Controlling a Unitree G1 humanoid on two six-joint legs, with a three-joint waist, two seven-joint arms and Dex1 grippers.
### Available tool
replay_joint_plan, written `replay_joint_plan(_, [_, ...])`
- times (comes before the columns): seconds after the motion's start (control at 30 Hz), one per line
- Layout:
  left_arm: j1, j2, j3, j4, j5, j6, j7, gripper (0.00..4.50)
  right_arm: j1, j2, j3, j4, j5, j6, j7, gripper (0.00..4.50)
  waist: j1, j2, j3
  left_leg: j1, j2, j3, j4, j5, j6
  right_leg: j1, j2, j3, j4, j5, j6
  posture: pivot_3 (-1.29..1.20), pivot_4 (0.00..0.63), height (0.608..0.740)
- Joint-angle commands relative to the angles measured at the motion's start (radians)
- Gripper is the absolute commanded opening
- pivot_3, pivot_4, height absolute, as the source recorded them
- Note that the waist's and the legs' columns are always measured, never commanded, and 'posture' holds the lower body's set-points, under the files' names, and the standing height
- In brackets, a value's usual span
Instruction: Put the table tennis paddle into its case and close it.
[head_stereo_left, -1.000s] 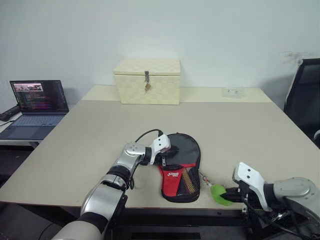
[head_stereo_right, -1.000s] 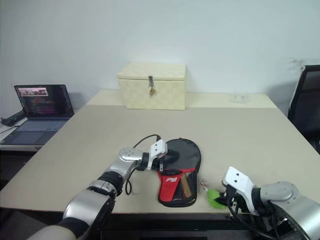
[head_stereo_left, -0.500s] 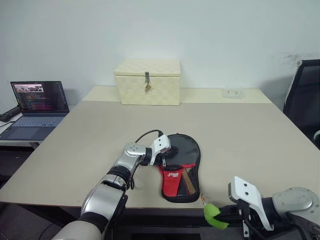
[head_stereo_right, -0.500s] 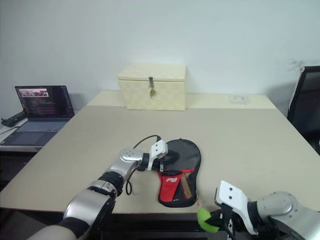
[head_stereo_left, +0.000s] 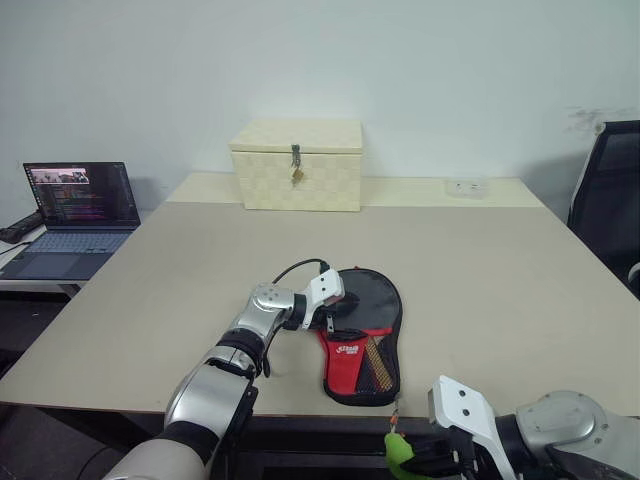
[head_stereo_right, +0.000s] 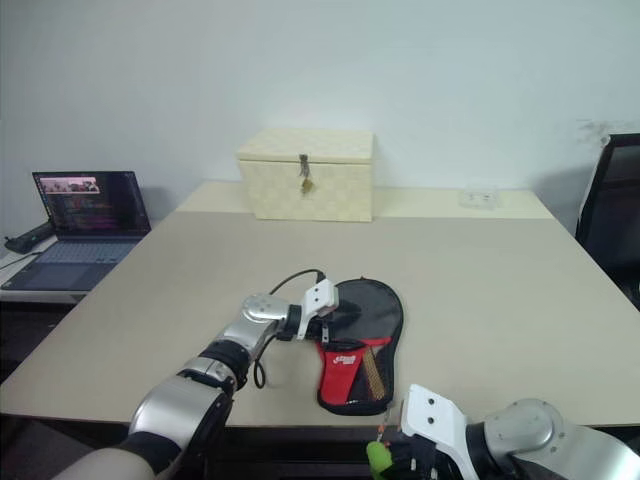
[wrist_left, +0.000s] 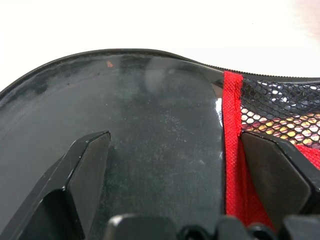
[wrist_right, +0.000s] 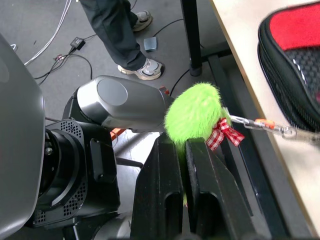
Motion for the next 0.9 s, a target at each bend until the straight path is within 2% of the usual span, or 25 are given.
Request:
replay_joint_plan(0.03, [0.024,-0.011,-0.042,0.041,0.069,0.010,0.019,4.50,-0.027,0.006,0.010,-0.018,0.023,0.003,0.003,0.03,0.000,0.000,0.000,0.000,0.000,0.000,0.000,0.000,0.000,0.000,0.000,0.000,0.000,0.000,0.000,0.00,0.150,0.740])
replay_joint_plan(0.13, [0.025,-0.006,-0.037,0.041,0.066,0.006,0.020,4.50,-0.048,0.018,-0.007,0.006,0.027,0.013,-0.014,0.75,0.001,-0.001,-0.001,0.000,0.000,0.000,0.000,0.000,0.000,0.000,-0.001,0.000,0.000,0.000,0.000,0.00,0.150,0.740])
replay_joint_plan(0.33, [0.037,0.005,-0.019,0.035,0.050,-0.004,0.031,4.50,-0.060,-0.006,-0.086,0.065,0.015,0.002,-0.016,2.64,0.001,-0.001,-0.001,0.000,0.000,0.001,0.000,0.000,0.000,0.000,-0.001,0.000,0.000,0.000,0.001,0.00,0.150,0.740])
replay_joint_plan(0.5, [0.042,0.018,0.031,0.001,-0.001,-0.001,0.009,4.50,-0.105,-0.020,-0.172,0.245,-0.042,-0.099,0.011,2.64,-0.003,-0.002,-0.001,0.001,0.000,0.001,0.000,0.000,0.000,0.000,-0.001,0.001,0.000,0.000,0.001,0.00,0.150,0.740])
replay_joint_plan(0.63, [0.056,0.055,0.087,-0.089,-0.072,0.026,-0.083,4.50,-0.198,0.090,-0.170,0.471,-0.116,-0.249,-0.011,2.64,-0.013,-0.003,0.001,0.001,0.000,0.002,0.000,0.000,0.000,-0.001,0.000,0.002,0.000,0.000,0.001,0.00,0.150,0.740])
replay_joint_plan(0.7, [0.074,0.088,0.111,-0.154,-0.104,0.056,-0.112,4.50,-0.223,0.119,-0.155,0.588,-0.161,-0.360,0.043,2.64,-0.012,-0.003,0.002,-0.001,0.000,0.003,-0.001,0.000,0.000,-0.003,0.001,0.003,0.001,0.000,0.000,0.00,0.150,0.740])
replay_joint_plan(0.77, [0.103,0.129,0.133,-0.247,-0.141,0.105,-0.137,4.50,-0.263,0.146,-0.133,0.719,-0.219,-0.465,0.075,2.64,-0.012,-0.003,0.003,-0.001,0.000,0.003,-0.003,0.000,0.000,-0.004,0.001,0.002,0.001,0.000,0.000,0.00,0.150,0.740])
replay_joint_plan(0.9, [0.231,0.248,0.212,-0.609,-0.264,0.325,-0.134,4.50,-0.411,0.238,-0.136,1.033,-0.303,-0.659,0.094,2.64,-0.022,-0.001,0.006,-0.009,0.002,0.002,-0.003,0.000,0.000,-0.014,0.001,0.003,0.003,0.003,-0.005,0.00,0.150,0.740])
